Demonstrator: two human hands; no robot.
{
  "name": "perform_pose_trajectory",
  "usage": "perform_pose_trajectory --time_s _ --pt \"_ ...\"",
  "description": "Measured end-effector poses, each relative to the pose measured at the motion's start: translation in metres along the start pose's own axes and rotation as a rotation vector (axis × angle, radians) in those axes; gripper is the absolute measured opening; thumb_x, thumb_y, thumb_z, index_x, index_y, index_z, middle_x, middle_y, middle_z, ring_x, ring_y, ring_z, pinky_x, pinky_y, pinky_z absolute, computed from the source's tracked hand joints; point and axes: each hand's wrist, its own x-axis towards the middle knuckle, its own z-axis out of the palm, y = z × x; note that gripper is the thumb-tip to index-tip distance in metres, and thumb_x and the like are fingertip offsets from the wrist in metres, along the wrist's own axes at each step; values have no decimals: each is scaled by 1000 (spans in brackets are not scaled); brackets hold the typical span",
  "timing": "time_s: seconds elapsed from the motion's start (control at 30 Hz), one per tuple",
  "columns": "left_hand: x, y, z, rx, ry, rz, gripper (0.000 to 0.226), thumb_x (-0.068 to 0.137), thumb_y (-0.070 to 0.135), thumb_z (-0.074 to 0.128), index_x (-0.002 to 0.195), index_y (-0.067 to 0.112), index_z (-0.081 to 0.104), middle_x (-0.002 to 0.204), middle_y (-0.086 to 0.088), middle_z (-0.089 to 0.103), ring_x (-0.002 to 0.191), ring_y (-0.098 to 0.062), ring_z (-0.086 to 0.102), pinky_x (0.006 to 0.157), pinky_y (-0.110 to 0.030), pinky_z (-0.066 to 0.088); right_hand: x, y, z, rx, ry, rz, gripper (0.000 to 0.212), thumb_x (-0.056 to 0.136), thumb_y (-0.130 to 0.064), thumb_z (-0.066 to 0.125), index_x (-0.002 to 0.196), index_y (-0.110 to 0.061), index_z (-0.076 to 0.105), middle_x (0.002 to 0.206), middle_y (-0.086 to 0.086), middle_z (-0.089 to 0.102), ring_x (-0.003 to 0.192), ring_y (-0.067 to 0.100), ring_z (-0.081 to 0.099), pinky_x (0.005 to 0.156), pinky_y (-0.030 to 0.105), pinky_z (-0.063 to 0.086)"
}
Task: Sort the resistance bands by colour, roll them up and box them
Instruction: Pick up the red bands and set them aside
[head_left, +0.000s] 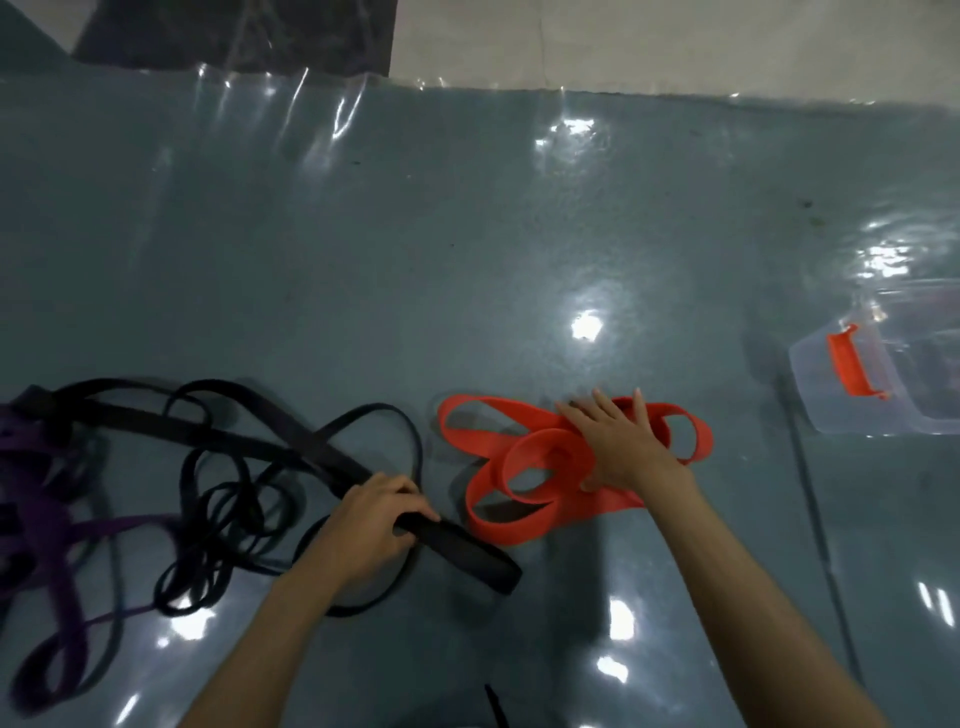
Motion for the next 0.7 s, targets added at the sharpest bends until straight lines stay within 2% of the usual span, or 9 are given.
perform_pose_trajectory --time_s 0.17,0.23,0.3,0.37,0.43,0.47,0.57,0.63,0.7 --pt "-10 -1 -2 -81 10 -15 42 81 13 77 111 42 73 107 17 62 104 -12 54 95 -40 50 -3 -6 3 -229 -101 -40 151 56 -58 91 164 -21 -8 172 13 2 159 35 6 121 70 3" --pt "-17 0 -2 -85 28 -38 43 83 12 78 114 41 73 109 17 61 106 -12 54 96 -40 51 -10 -9 6 -251 -49 -44 136 64 -49 90 164 -19 3 168 16 17 154 36 22 122 68 9" --pt "-25 1 -2 -57 45 -58 44 84 14 78 116 43 73 111 16 61 107 -14 55 94 -42 50 -16 -11 10 -238 61 -51 112 65 -36 88 157 -20 27 150 15 44 136 37 49 120 64 22" --pt "-33 5 -3 53 41 -81 42 86 21 77 118 48 71 113 16 61 110 -15 55 95 -39 45 -17 -8 19 -263 136 -82 106 49 -30 93 142 -19 41 120 13 64 106 36 68 110 58 42" --pt "-42 11 -6 124 26 -113 41 90 26 73 121 52 68 119 17 59 114 -15 54 94 -35 39 -22 -6 28 -242 201 -93 98 41 -29 92 126 -19 44 91 10 70 77 33 73 88 47 57" --pt "-46 15 -8 132 15 -127 40 91 27 71 123 52 67 122 16 58 116 -15 53 93 -34 36 -30 -10 26 -229 216 -90 89 46 -31 90 122 -19 45 86 10 71 72 33 73 79 43 58" --pt "-59 27 -11 174 -16 -144 39 94 27 67 125 50 65 124 13 56 122 -16 50 93 -35 31 -56 -24 19 -167 236 -16 63 72 -43 74 125 -21 50 103 9 73 93 37 73 77 42 54" --pt "-69 34 -10 209 -38 -171 39 94 30 68 126 50 63 128 13 54 127 -17 47 100 -38 30 -74 -34 21 -86 235 52 70 75 -57 70 131 -21 49 111 9 73 102 38 70 79 41 51" --pt "-79 39 -10 223 -83 -194 45 91 37 71 133 49 58 135 12 50 133 -18 43 107 -40 29 -92 -46 26 5 211 122 75 73 -60 71 133 -21 47 114 11 72 105 40 68 81 42 50"
